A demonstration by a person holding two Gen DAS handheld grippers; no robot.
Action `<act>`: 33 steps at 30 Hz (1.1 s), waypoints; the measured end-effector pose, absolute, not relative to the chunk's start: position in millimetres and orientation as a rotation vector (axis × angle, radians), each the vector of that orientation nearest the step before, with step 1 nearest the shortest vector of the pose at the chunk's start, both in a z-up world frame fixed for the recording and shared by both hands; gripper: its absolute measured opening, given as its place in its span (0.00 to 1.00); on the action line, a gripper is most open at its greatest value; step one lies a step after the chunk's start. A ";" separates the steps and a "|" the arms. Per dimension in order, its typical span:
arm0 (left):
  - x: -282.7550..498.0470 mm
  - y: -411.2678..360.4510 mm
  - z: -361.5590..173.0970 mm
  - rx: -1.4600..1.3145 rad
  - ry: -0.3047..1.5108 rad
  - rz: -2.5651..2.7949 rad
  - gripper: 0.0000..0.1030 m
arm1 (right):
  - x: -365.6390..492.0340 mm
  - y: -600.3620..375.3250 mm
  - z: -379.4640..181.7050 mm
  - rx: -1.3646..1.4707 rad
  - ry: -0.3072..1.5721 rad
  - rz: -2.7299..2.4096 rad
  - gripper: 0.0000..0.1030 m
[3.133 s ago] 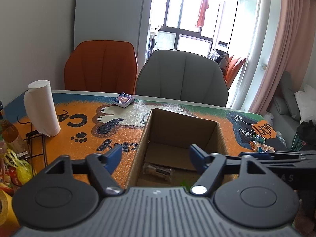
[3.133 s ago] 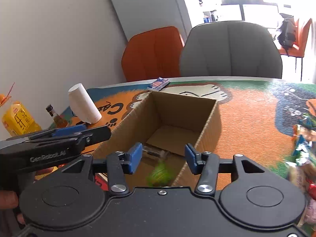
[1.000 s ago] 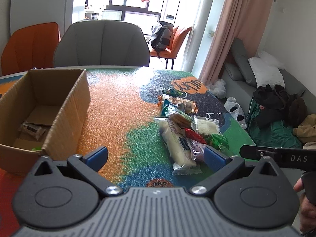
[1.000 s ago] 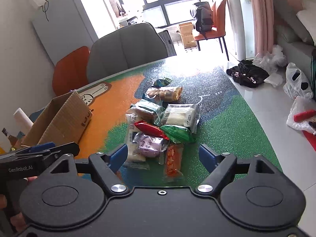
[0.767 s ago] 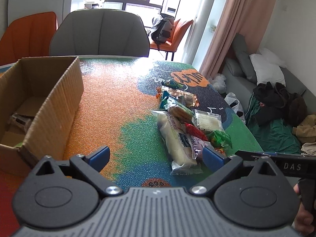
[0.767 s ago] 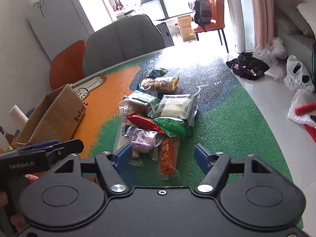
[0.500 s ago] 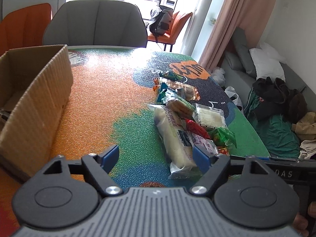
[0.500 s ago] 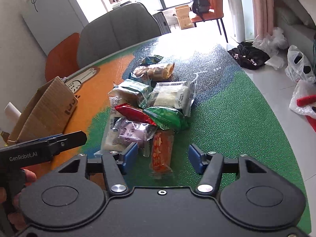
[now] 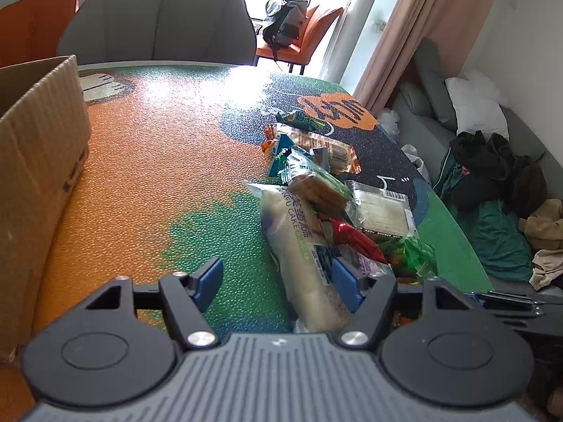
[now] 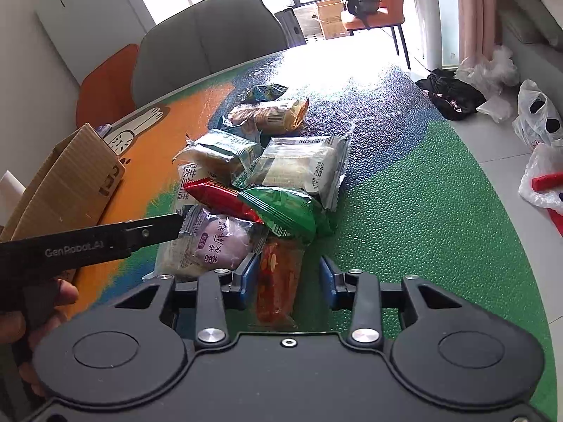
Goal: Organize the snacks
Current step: 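Grasp the white bread pack with left gripper while right grasps red sausage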
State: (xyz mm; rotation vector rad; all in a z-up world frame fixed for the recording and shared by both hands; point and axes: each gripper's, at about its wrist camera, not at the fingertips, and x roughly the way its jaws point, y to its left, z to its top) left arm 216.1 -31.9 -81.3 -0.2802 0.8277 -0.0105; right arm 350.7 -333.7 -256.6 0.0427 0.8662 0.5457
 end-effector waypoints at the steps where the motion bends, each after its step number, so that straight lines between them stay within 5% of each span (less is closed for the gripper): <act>1: 217.5 -33.2 -83.0 -0.280 0.833 -0.012 0.65 | 351.7 -333.5 -256.5 0.035 0.865 0.545 0.33; 11: 222.2 -49.4 -86.4 -0.208 0.832 -0.011 0.63 | 346.0 -336.8 -255.6 -0.016 0.862 0.511 0.32; 16: 214.1 -38.6 -83.6 -0.232 0.836 -0.010 0.38 | 339.3 -330.1 -256.4 -0.041 0.856 0.516 0.36; 19: 207.6 -30.2 -82.9 -0.255 0.838 0.002 0.32 | 335.7 -327.8 -256.3 -0.046 0.854 0.526 0.35; 26: 186.2 -18.5 -80.1 -0.254 0.845 0.029 0.30 | 330.1 -327.0 -255.9 -0.044 0.853 0.532 0.25; 33: 176.2 -12.5 -74.0 -0.231 0.861 0.077 0.35 | 325.3 -326.0 -254.9 -0.048 0.856 0.526 0.31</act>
